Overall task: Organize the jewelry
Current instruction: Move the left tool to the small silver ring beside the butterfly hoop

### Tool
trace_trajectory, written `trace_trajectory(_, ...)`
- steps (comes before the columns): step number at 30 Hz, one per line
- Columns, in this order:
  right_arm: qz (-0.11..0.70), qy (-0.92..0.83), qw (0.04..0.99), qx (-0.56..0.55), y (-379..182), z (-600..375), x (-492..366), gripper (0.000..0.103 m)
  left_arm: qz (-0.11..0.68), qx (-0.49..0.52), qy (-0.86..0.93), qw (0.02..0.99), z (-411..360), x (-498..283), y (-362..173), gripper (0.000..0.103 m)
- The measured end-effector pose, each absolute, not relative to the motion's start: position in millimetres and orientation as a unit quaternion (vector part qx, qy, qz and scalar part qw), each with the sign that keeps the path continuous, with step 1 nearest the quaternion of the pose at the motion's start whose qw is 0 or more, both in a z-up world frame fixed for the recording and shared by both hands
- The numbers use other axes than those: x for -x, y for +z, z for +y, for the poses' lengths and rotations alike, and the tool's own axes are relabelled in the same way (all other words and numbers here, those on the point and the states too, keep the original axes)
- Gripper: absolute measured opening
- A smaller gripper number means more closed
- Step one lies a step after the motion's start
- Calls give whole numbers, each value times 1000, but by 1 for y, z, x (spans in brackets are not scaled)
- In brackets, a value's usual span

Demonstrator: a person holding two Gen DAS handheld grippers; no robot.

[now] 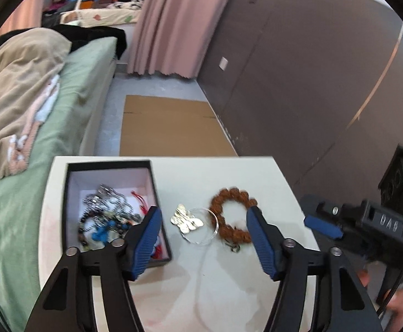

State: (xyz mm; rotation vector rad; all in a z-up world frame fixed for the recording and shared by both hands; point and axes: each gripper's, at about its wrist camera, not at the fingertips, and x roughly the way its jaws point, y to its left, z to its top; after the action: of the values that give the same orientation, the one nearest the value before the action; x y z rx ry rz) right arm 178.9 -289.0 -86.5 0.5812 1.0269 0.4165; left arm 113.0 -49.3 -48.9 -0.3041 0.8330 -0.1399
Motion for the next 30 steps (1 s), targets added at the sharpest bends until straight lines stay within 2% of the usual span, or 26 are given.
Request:
trace_trajectory(6, 490, 178, 805, -283, -92, -307, -181, 66, 426, 96, -74, 897, -74, -117, -63, 50)
trace_trajectory(11, 498, 170, 798, -294, -96, -316, -184, 66, 447, 66, -86, 888, -93, -122, -78, 48)
trace_trajectory(14, 499, 168, 796, -299, -96, -320, -185, 66, 458, 43, -84, 884, -102, -125, -86, 40)
trace_trajectory(30, 510, 158, 790, -302, -102, -323, -194, 66, 480, -25, -48, 876, -120, -143, -113, 28)
